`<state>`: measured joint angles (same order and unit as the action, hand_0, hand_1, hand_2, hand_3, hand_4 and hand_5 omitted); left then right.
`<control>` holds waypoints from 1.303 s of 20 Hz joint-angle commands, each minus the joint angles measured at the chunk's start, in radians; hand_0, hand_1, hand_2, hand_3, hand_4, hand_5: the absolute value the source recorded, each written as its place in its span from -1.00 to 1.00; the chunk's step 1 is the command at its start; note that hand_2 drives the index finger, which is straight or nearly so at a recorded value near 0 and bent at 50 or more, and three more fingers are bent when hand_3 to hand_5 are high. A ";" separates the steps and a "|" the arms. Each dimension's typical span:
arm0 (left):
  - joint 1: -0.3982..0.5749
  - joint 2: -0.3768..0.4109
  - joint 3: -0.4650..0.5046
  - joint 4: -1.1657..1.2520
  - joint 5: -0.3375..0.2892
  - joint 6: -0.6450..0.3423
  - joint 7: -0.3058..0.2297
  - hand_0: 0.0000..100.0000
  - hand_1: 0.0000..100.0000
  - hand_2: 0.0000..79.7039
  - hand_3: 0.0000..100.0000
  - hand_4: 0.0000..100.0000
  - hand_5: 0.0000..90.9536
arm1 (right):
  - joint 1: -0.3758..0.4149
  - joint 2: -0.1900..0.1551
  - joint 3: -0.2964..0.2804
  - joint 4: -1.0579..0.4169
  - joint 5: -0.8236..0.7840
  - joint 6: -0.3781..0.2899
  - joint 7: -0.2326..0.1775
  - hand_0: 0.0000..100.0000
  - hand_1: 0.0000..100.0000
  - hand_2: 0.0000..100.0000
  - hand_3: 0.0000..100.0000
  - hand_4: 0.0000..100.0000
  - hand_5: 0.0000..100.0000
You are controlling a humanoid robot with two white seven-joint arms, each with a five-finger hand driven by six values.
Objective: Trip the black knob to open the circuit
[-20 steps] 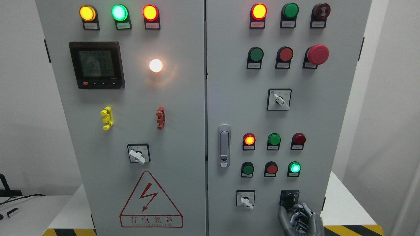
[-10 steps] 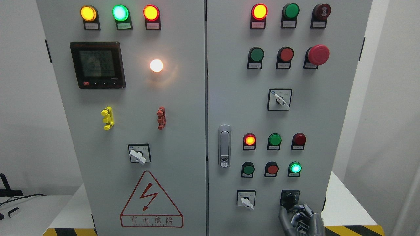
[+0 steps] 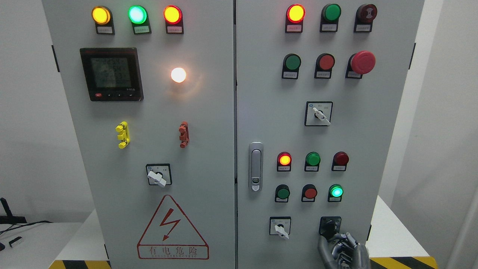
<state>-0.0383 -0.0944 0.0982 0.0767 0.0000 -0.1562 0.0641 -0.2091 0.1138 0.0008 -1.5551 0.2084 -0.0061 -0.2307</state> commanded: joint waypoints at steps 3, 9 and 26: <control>0.000 0.001 0.000 0.000 0.005 0.000 0.000 -0.76 -0.22 -1.00 -1.00 -1.00 -1.00 | -0.001 -0.008 0.001 0.001 0.002 -0.006 0.002 -0.21 0.41 0.02 0.80 0.81 1.00; 0.000 -0.001 0.000 0.000 0.005 0.000 0.000 -0.76 -0.22 -1.00 -1.00 -1.00 -1.00 | -0.001 -0.011 -0.004 0.003 0.003 -0.006 0.004 -0.22 0.41 0.02 0.80 0.81 1.00; 0.000 0.001 0.000 0.000 0.005 0.000 0.000 -0.76 -0.22 -1.00 -1.00 -1.00 -1.00 | -0.001 -0.026 -0.022 0.004 0.040 -0.009 0.001 -0.23 0.44 0.01 0.78 0.79 0.99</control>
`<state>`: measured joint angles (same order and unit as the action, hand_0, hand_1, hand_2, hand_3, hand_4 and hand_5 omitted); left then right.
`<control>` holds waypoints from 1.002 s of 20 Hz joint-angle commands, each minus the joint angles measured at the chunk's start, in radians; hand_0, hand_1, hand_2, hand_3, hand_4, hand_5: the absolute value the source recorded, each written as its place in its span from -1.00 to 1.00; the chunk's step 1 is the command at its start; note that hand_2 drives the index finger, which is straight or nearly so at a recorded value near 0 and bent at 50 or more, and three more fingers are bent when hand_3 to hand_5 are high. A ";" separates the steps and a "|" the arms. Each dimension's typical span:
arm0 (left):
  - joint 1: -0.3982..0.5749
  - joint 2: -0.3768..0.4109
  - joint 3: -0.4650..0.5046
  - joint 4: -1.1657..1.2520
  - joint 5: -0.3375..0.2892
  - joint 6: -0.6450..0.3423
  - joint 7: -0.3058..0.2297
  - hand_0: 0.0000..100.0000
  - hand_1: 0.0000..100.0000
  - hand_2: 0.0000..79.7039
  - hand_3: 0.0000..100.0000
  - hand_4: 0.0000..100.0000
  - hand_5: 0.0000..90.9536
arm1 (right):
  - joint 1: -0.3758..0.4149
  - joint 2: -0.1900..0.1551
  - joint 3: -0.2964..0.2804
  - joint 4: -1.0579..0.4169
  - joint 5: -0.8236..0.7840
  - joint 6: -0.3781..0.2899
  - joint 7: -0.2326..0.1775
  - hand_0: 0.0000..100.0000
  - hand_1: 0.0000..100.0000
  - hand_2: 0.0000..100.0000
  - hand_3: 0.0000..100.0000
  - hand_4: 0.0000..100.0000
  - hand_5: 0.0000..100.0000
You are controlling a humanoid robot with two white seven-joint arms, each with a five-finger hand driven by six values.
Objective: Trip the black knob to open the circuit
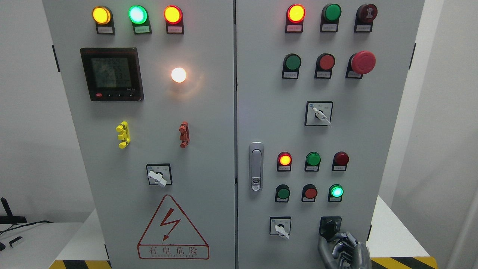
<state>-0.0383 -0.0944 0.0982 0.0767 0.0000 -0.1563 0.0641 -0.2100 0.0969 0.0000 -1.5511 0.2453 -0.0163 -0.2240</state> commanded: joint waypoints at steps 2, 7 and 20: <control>0.000 0.001 0.000 0.000 0.005 0.000 0.000 -0.76 -0.22 -1.00 -1.00 -1.00 -1.00 | 0.000 -0.011 -0.021 0.000 0.003 0.001 -0.008 -0.23 0.44 0.01 0.77 0.79 0.99; 0.000 -0.001 0.000 0.000 0.005 0.000 0.000 -0.76 -0.22 -1.00 -1.00 -1.00 -1.00 | 0.000 -0.016 -0.029 0.000 0.003 0.001 -0.009 -0.23 0.44 0.01 0.77 0.79 0.99; 0.000 0.001 0.000 0.000 0.005 0.000 0.000 -0.76 -0.22 -1.00 -1.00 -1.00 -1.00 | 0.001 -0.017 -0.031 -0.003 0.002 0.001 -0.009 -0.23 0.44 0.01 0.77 0.79 0.99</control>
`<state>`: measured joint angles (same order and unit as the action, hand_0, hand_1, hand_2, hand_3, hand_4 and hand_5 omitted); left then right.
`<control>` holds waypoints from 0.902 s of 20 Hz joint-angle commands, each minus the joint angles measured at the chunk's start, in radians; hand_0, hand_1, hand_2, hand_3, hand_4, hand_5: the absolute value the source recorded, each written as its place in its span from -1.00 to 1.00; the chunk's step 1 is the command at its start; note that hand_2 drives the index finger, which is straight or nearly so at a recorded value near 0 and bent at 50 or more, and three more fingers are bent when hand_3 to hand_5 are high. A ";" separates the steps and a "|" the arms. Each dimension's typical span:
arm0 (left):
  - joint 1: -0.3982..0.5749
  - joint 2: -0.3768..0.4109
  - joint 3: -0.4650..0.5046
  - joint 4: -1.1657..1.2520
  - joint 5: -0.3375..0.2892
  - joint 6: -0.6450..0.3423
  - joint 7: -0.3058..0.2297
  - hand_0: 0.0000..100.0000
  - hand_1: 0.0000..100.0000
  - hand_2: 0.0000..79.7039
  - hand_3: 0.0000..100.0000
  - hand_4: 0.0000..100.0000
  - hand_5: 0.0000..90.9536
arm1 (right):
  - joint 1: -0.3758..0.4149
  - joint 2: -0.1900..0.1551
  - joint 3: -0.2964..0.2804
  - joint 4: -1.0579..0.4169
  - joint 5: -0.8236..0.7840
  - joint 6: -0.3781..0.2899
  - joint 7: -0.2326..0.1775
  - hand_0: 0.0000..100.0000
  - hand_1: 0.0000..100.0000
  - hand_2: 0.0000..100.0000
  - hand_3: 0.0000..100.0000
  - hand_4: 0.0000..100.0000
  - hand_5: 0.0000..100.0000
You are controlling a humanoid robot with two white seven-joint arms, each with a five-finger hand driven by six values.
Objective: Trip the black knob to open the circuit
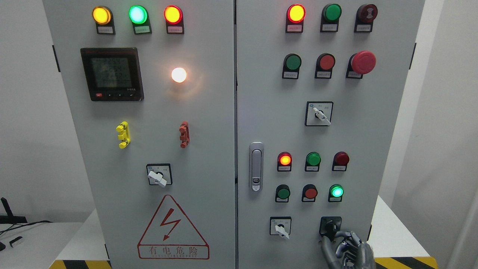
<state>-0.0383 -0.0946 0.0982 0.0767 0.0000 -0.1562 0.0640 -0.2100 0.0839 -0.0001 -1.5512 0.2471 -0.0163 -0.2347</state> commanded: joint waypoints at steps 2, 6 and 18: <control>0.000 0.001 0.000 0.000 0.005 0.000 0.000 -0.76 -0.22 -1.00 -1.00 -1.00 -1.00 | 0.001 -0.006 -0.031 -0.004 0.000 -0.001 0.002 -0.23 0.44 0.01 0.77 0.79 0.99; 0.000 -0.001 0.000 0.000 0.005 0.000 0.000 -0.76 -0.22 -1.00 -1.00 -1.00 -1.00 | 0.001 -0.012 -0.038 -0.007 -0.002 -0.004 0.002 -0.23 0.44 0.03 0.77 0.79 0.99; 0.000 0.001 0.000 0.000 0.005 0.000 0.000 -0.76 -0.22 -1.00 -1.00 -1.00 -1.00 | 0.004 -0.023 -0.052 -0.007 -0.002 -0.005 0.005 -0.23 0.46 0.03 0.77 0.79 0.99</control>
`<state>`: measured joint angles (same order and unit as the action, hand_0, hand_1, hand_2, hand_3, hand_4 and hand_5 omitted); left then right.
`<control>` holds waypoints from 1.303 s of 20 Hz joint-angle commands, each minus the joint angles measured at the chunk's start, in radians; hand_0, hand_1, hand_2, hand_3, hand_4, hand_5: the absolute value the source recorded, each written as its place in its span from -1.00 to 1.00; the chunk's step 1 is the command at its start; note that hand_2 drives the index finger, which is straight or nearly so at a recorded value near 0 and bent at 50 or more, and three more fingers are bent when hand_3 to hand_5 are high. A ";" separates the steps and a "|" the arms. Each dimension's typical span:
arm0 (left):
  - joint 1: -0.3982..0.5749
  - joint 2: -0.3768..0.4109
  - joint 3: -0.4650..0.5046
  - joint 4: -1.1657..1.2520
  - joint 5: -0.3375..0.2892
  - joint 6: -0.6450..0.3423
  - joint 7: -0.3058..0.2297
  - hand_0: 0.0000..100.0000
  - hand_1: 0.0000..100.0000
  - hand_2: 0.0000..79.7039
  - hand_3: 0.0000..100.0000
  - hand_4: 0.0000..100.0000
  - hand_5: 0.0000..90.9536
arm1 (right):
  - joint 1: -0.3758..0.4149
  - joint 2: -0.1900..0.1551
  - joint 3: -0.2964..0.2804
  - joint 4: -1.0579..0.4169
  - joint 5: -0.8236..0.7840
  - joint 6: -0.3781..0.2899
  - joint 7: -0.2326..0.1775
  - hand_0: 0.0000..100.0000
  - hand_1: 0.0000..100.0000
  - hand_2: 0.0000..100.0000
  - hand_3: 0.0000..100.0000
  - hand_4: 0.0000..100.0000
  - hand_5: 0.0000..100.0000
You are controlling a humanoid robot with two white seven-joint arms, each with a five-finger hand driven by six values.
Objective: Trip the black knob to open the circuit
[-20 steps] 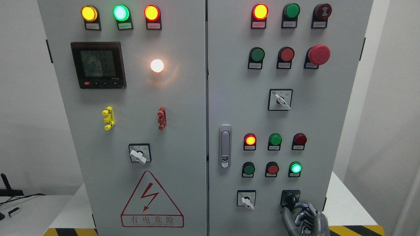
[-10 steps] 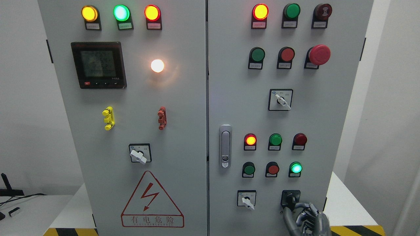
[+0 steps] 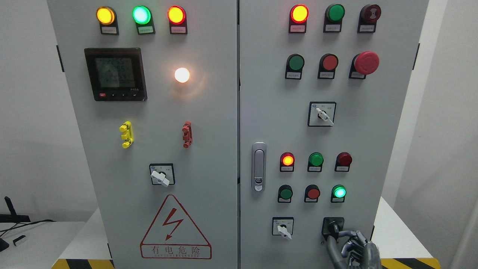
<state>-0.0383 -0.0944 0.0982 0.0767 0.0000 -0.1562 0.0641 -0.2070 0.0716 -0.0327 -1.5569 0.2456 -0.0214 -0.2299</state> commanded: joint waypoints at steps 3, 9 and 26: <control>0.000 0.001 0.000 0.000 0.005 0.000 0.000 -0.76 -0.22 -1.00 -1.00 -1.00 -1.00 | 0.006 -0.024 -0.023 0.000 0.000 -0.015 0.000 -0.23 0.46 0.03 0.77 0.79 0.99; 0.000 -0.001 0.000 0.000 0.005 0.000 0.000 -0.76 -0.22 -1.00 -1.00 -1.00 -1.00 | 0.024 -0.039 -0.029 -0.002 -0.003 -0.049 0.006 -0.23 0.47 0.03 0.77 0.79 0.99; 0.000 -0.001 0.000 0.000 0.005 0.000 0.000 -0.76 -0.22 -1.00 -1.00 -1.00 -1.00 | 0.360 -0.125 -0.030 -0.270 -0.230 -0.252 0.185 -0.30 -0.25 -0.78 -0.37 -0.46 -0.37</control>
<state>-0.0383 -0.0944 0.0982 0.0768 0.0000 -0.1563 0.0641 0.0034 -0.0018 -0.0603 -1.6476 0.1535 -0.2630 -0.0948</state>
